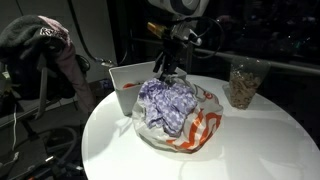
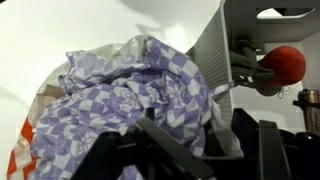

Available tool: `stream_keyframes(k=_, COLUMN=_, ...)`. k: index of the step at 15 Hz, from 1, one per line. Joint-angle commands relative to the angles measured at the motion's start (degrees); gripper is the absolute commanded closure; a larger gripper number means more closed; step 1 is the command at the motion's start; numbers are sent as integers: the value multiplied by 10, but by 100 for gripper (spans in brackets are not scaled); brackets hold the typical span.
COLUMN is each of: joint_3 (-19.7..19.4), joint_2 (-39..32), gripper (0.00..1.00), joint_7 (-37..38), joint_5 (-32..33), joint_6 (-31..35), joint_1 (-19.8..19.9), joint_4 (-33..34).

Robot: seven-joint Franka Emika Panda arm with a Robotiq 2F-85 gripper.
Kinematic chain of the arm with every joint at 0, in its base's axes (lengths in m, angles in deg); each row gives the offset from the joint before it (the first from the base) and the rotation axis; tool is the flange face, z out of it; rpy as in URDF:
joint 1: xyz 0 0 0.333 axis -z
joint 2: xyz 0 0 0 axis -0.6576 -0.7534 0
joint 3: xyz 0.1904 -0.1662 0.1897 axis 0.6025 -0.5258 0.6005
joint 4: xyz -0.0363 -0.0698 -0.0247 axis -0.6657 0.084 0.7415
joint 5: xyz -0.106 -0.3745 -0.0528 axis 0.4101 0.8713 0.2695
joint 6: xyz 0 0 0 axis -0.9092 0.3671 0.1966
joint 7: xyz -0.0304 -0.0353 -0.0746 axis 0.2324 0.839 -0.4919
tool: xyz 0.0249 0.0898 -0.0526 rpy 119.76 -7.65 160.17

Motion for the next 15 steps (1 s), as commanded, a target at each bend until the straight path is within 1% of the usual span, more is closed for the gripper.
stream_keyframes(k=1, joint_3=-6, joint_2=66, gripper=0, joint_7=1, joint_5=-40, joint_6=19, joint_1=19, joint_4=-67)
stream_keyframes(k=3, joint_3=-15, joint_2=94, gripper=0, joint_7=-4, joint_5=-53, joint_6=50, joint_1=27, joint_4=-112)
stream_keyframes(k=6, joint_3=-28, joint_2=143, gripper=0, joint_7=-42, joint_5=-56, joint_6=129, joint_1=43, joint_4=-209)
stream_keyframes(k=9, joint_3=-37, joint_2=173, gripper=0, joint_7=-50, joint_5=-80, joint_6=251, joint_1=53, joint_4=-302)
stream_keyframes(k=12, joint_3=-39, joint_2=199, gripper=0, joint_7=-56, joint_5=-128, joint_6=383, joint_1=65, joint_4=-397)
stream_keyframes(k=15, joint_3=-29, joint_2=203, gripper=0, joint_7=-86, joint_5=-213, joint_6=474, joint_1=80, joint_4=-466)
